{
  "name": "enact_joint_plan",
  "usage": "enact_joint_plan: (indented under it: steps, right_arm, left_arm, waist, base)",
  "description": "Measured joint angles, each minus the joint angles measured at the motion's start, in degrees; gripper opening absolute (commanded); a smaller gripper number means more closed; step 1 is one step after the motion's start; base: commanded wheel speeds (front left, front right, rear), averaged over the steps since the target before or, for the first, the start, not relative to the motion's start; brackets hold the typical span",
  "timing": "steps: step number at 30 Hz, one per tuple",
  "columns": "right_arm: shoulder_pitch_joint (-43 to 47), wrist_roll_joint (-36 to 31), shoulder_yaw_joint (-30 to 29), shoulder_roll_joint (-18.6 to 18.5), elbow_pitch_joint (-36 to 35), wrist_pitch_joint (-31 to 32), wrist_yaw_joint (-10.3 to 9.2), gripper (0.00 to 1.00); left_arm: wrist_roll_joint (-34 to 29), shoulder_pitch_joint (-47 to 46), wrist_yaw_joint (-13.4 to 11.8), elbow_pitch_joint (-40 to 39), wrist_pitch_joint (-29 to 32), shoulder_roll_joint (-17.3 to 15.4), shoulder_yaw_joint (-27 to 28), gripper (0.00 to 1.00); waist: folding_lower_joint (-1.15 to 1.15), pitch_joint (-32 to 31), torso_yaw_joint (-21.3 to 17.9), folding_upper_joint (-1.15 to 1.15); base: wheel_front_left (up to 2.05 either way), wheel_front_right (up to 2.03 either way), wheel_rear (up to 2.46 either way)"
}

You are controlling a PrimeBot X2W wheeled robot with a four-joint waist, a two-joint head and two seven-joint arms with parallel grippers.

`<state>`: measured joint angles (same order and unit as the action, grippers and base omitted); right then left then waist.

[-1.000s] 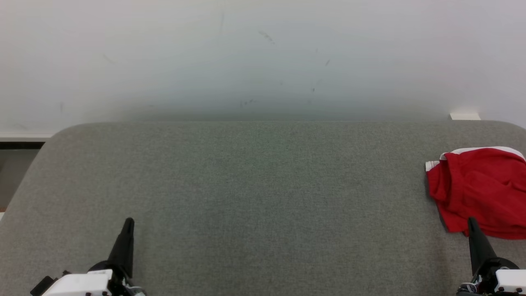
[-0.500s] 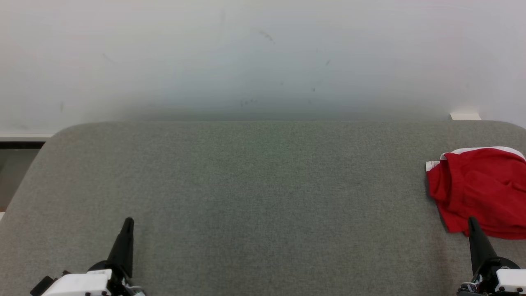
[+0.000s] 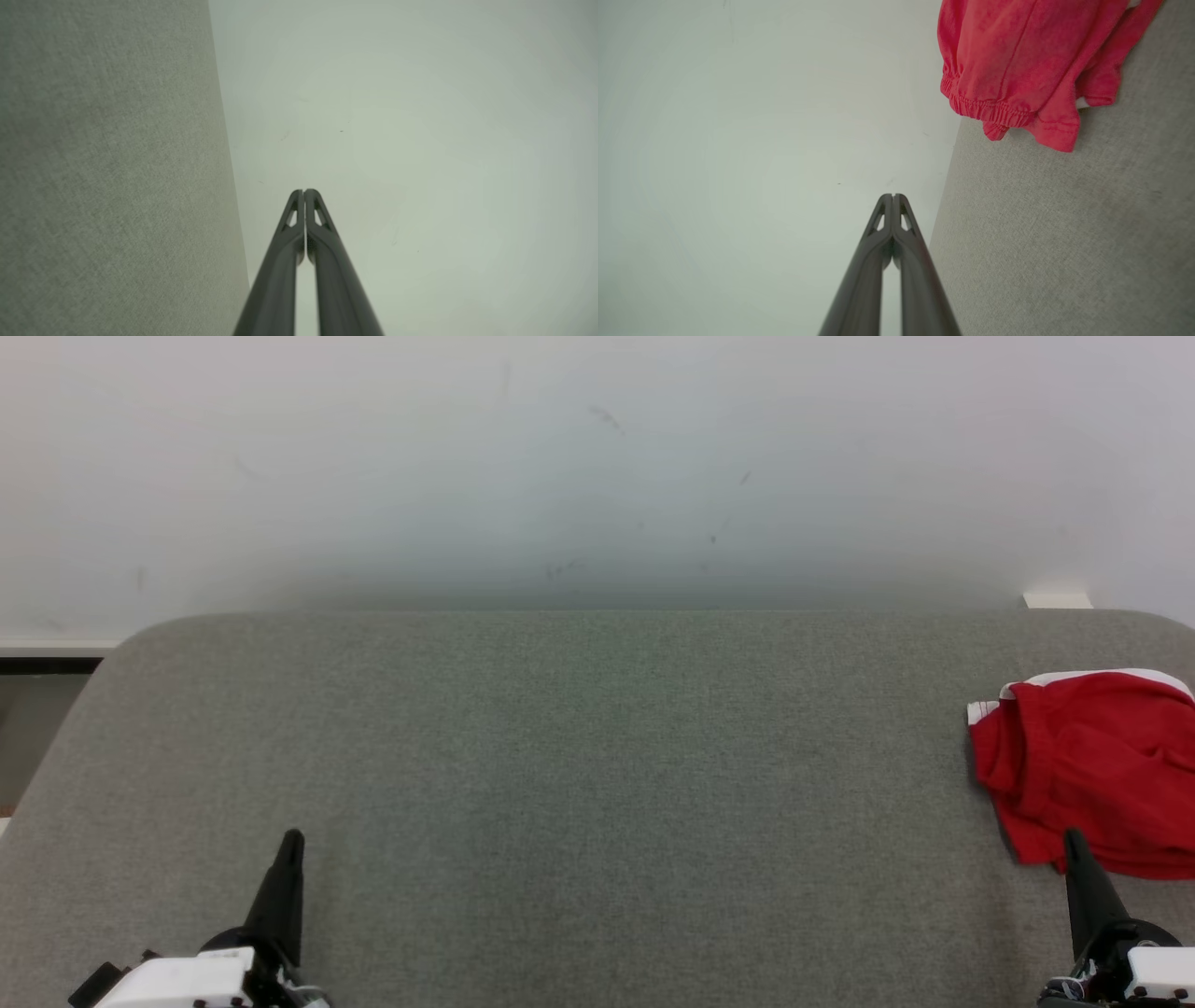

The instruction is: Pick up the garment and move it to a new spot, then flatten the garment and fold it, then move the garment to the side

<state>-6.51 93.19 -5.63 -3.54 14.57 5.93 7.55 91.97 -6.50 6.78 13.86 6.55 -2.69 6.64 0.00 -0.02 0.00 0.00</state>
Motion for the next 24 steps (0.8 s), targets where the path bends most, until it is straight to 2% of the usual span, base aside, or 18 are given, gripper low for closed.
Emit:
enact_joint_plan:
  steps: [24]
  right_arm:
    - [-0.01,-0.01,-0.08,0.02,0.00,0.04,0.00,0.00]
  left_arm:
    - [0.00,0.00,0.00,0.00,0.00,0.00,0.00,0.00]
  waist:
    - [0.00,0.00,0.00,0.00]
  base:
    - [0.00,0.00,0.00]
